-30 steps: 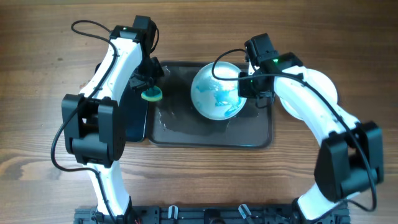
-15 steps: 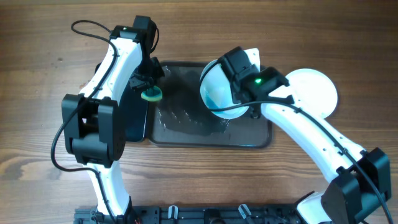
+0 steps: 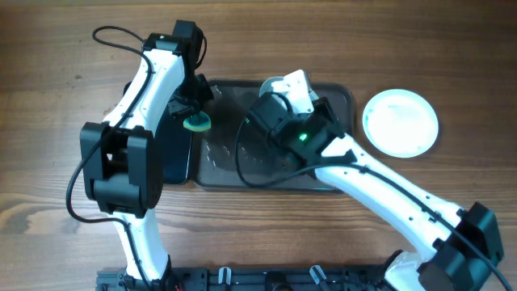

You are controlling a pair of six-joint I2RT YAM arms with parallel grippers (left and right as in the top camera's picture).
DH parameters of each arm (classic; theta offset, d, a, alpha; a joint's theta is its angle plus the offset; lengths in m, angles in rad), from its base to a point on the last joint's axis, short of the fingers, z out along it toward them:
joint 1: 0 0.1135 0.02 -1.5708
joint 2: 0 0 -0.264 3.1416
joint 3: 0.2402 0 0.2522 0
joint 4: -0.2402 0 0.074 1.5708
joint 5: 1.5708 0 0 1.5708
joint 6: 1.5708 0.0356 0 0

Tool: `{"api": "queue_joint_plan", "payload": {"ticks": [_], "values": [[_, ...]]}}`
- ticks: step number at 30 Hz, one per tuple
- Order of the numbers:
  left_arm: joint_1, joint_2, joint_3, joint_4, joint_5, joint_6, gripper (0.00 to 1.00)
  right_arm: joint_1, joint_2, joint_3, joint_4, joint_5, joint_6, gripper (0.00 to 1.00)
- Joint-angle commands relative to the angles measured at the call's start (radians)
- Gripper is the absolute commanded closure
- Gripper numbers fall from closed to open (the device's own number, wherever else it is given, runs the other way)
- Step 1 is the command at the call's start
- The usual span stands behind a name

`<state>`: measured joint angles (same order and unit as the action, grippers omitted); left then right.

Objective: Clean dirty plates on tray and stack at the side

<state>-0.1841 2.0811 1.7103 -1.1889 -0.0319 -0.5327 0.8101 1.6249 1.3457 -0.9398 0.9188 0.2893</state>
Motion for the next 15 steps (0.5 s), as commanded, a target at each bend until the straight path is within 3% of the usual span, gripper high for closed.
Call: {"api": "queue_joint_plan", "payload": {"ticks": [1, 10, 15], "values": [[-0.008, -0.020, 0.011, 0.003, -0.010, 0.002, 0.96, 0.057, -0.043, 0.008, 0.000, 0.225, -0.005, 0.96], [-0.008, -0.020, 0.011, 0.003, -0.010, 0.002, 0.96, 0.158, -0.049, 0.008, 0.006, 0.544, -0.006, 0.96], [-0.008, -0.020, 0.011, 0.003, -0.010, 0.002, 0.96, 0.179, -0.049, 0.008, 0.023, 0.596, -0.005, 0.96]]}}
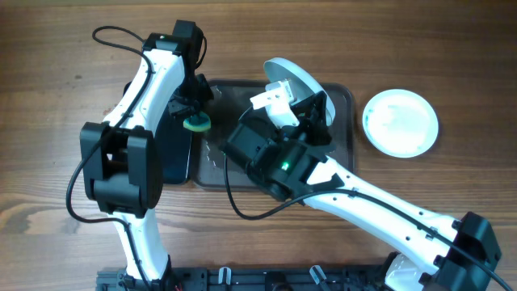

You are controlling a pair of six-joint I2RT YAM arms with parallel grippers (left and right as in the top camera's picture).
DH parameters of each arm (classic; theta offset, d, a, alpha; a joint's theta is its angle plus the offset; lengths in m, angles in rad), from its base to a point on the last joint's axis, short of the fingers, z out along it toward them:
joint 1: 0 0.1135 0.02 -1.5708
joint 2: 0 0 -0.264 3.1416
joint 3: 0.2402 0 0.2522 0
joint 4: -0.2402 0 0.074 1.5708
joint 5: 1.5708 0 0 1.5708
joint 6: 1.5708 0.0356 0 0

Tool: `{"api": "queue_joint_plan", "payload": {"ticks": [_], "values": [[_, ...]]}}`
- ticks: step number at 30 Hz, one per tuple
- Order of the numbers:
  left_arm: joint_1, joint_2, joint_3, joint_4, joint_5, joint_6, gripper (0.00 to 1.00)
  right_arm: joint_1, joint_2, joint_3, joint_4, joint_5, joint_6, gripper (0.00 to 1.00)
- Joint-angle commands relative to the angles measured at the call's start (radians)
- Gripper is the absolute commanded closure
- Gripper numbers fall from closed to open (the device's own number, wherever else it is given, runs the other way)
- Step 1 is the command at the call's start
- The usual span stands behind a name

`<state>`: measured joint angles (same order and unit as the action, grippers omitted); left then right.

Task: Clean dirty plates on tray and stack at the side
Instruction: 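Lift the third plate with the right gripper and tilt it up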

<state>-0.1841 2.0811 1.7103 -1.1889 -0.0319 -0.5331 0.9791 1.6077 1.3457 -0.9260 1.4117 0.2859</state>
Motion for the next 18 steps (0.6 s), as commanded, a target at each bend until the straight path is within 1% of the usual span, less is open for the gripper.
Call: {"api": "queue_joint_plan", "payload": {"ticks": [1, 2, 4, 6, 8, 14, 16, 17, 18], "values": [[-0.008, -0.020, 0.011, 0.003, -0.010, 0.002, 0.96, 0.010, -0.032, 0.008, 0.010, 0.103, 0.000, 0.96], [-0.008, -0.020, 0.011, 0.003, -0.010, 0.002, 0.96, 0.010, -0.032, 0.008, 0.010, 0.099, 0.003, 0.96], [-0.008, -0.020, 0.011, 0.003, -0.010, 0.002, 0.96, 0.010, -0.032, 0.008, 0.021, 0.019, 0.002, 0.96], [-0.008, -0.020, 0.011, 0.003, -0.010, 0.002, 0.96, 0.004, -0.032, 0.008, 0.020, -0.138, 0.002, 0.96], [-0.008, -0.020, 0.011, 0.003, -0.010, 0.002, 0.96, -0.027, -0.031, 0.008, 0.025, -0.400, 0.002, 0.96], [-0.008, -0.020, 0.011, 0.003, -0.011, 0.003, 0.96, -0.166, -0.030, 0.008, 0.066, -1.040, -0.062, 0.96], [-0.008, -0.020, 0.011, 0.002, -0.015, 0.010, 0.96, -0.216, -0.030, 0.008, 0.077, -1.208, -0.074, 0.96], [-0.008, -0.020, 0.011, 0.002, -0.018, 0.010, 0.96, -0.286, -0.034, 0.008, 0.090, -1.368, -0.076, 0.96], [-0.008, -0.020, 0.011, 0.002, -0.018, 0.010, 0.96, -0.328, -0.037, 0.008, 0.095, -1.440, -0.076, 0.96]]}}
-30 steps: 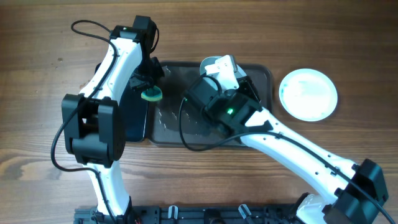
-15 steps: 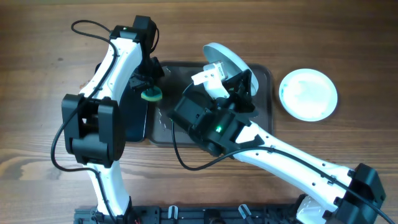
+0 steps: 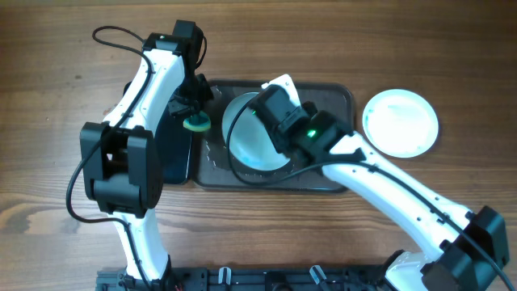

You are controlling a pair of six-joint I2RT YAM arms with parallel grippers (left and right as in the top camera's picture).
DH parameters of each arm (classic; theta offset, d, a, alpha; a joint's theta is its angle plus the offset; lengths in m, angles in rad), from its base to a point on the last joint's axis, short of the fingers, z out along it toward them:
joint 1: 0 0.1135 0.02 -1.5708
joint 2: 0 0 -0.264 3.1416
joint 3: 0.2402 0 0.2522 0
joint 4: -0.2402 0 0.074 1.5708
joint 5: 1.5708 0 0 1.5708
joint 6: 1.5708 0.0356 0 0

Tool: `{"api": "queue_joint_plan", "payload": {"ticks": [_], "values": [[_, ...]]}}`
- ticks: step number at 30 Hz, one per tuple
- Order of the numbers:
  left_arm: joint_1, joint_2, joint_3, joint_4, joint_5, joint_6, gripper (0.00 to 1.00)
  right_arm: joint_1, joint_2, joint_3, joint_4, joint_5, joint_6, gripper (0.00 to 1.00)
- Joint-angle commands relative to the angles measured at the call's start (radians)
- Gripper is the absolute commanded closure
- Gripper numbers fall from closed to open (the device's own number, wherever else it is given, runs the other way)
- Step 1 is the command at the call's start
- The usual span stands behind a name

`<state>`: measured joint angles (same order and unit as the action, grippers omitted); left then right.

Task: Clean dirty plates on tray and stack at the side
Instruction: 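Lift the third plate with the right gripper and tilt it up, then carry the plate right and stack it on the plates, then release the plate and lower the sponge into the black tray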

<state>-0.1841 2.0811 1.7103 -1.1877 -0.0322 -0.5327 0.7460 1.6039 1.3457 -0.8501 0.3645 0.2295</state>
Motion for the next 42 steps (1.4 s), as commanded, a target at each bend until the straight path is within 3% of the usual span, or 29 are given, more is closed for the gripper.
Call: {"api": "queue_joint_plan", "payload": {"ticks": [1, 6, 9, 13, 21, 28, 35, 42], "values": [[-0.008, -0.020, 0.011, 0.000, -0.017, 0.010, 0.96, -0.140, -0.038, 0.008, 0.020, -0.469, -0.019, 0.96], [-0.008, -0.020, 0.011, 0.000, -0.018, 0.010, 0.96, -0.383, -0.053, 0.008, 0.023, -0.784, -0.020, 0.96], [-0.008, -0.020, 0.011, 0.000, -0.025, 0.013, 0.96, -0.533, -0.053, 0.008, 0.013, -0.856, 0.002, 0.96], [-0.008, -0.020, 0.011, -0.003, -0.025, 0.013, 0.96, -0.748, -0.052, 0.008, -0.048, -0.832, 0.059, 0.96], [-0.008, -0.020, 0.010, -0.003, -0.025, 0.013, 0.96, -1.086, -0.052, -0.075, -0.098, -0.542, 0.148, 0.96], [-0.008, -0.020, 0.010, -0.003, -0.024, 0.013, 0.96, -1.229, -0.050, -0.243, 0.050, -0.513, 0.177, 0.96], [-0.008, -0.020, 0.010, -0.002, -0.025, 0.013, 0.96, -1.237, -0.050, -0.305, 0.115, -0.491, 0.174, 0.96], [-0.008, -0.020, 0.010, -0.003, -0.025, 0.033, 0.96, -1.237, -0.050, -0.307, 0.112, -0.542, 0.137, 0.77]]}}
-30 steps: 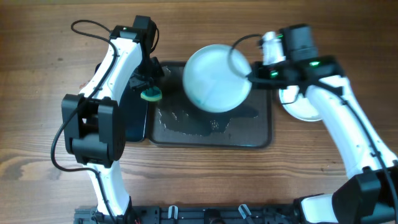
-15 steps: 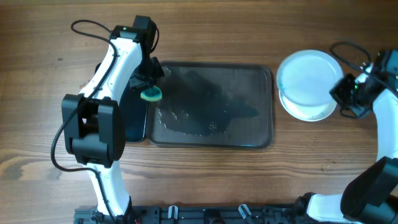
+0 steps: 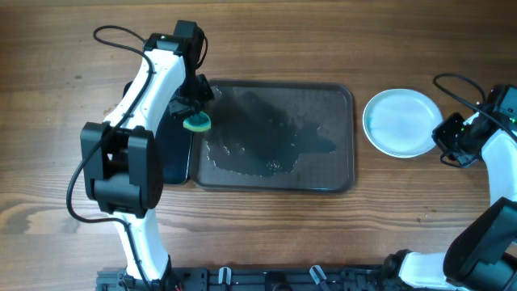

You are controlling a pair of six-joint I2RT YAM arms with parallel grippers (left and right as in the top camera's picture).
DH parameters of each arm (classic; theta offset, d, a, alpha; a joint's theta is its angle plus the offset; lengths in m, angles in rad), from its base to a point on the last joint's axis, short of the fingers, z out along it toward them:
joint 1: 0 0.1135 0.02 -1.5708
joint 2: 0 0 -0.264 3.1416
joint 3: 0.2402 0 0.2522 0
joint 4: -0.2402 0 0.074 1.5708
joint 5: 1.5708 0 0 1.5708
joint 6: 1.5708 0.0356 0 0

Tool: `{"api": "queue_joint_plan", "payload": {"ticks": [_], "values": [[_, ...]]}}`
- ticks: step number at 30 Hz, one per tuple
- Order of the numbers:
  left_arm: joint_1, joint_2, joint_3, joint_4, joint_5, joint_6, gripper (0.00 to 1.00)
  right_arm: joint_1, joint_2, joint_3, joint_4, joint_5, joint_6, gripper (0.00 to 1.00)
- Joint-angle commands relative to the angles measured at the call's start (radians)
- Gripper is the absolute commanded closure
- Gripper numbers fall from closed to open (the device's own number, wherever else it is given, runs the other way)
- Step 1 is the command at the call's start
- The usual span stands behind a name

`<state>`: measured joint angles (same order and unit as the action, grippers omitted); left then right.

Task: Clean dirty plates on tray and stack at the side
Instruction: 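Release the plate and lower the sponge into the black tray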

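Observation:
The dark tray (image 3: 339, 174) lies mid-table, wet and with no plate on it. To its right a white plate (image 3: 400, 121) rests on the wood; whether more than one is stacked there cannot be told. My right gripper (image 3: 447, 136) is at that plate's right edge, its fingers too small and dark to read. At the tray's upper left corner my left gripper (image 3: 194, 113) is shut on a round green sponge (image 3: 196, 123), held just above the tray's left rim.
Puddles of water (image 3: 266, 149) spread across the tray floor. A dark block (image 3: 176, 153) sits against the tray's left side under the left arm. A black cable (image 3: 113, 36) loops over the table at the far left.
The plate my right gripper held over the tray's middle is gone from the tray. The right arm now sits at the far right beside the white plate there. The left arm has not moved.
My right gripper was low over the tray's top middle on a plate. It then held the plate tilted on edge, then flatter over the tray's left half. Now the tray is bare and the arm is by the side plate. The left gripper kept the sponge still throughout.

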<state>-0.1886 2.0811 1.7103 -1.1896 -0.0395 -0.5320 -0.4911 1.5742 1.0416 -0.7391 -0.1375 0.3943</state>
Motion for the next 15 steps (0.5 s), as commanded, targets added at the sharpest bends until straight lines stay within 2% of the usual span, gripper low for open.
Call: {"api": "queue_joint_plan", "payload": {"ticks": [1, 2, 7, 10, 12, 15], "values": [[-0.001, -0.021, 0.011, -0.002, -0.017, 0.056, 0.96, 0.002, -0.020, -0.003, 0.002, -0.081, -0.058, 0.71], [0.011, -0.027, 0.018, -0.019, -0.021, 0.079, 0.96, 0.017, -0.020, 0.001, -0.002, -0.140, -0.092, 0.64], [0.096, -0.054, 0.044, -0.102, -0.022, 0.176, 0.96, 0.122, -0.020, 0.061, -0.046, -0.152, -0.160, 0.47], [0.159, -0.054, 0.037, -0.166, -0.029, 0.237, 0.96, 0.207, -0.020, 0.100, -0.066, -0.151, -0.186, 0.38], [0.198, -0.053, 0.011, -0.156, -0.028, 0.248, 0.96, 0.266, -0.020, 0.108, -0.055, -0.148, -0.185, 0.34], [0.226, -0.052, -0.044, -0.102, -0.021, 0.333, 0.96, 0.312, -0.020, 0.108, -0.035, -0.148, -0.190, 0.31]]}}
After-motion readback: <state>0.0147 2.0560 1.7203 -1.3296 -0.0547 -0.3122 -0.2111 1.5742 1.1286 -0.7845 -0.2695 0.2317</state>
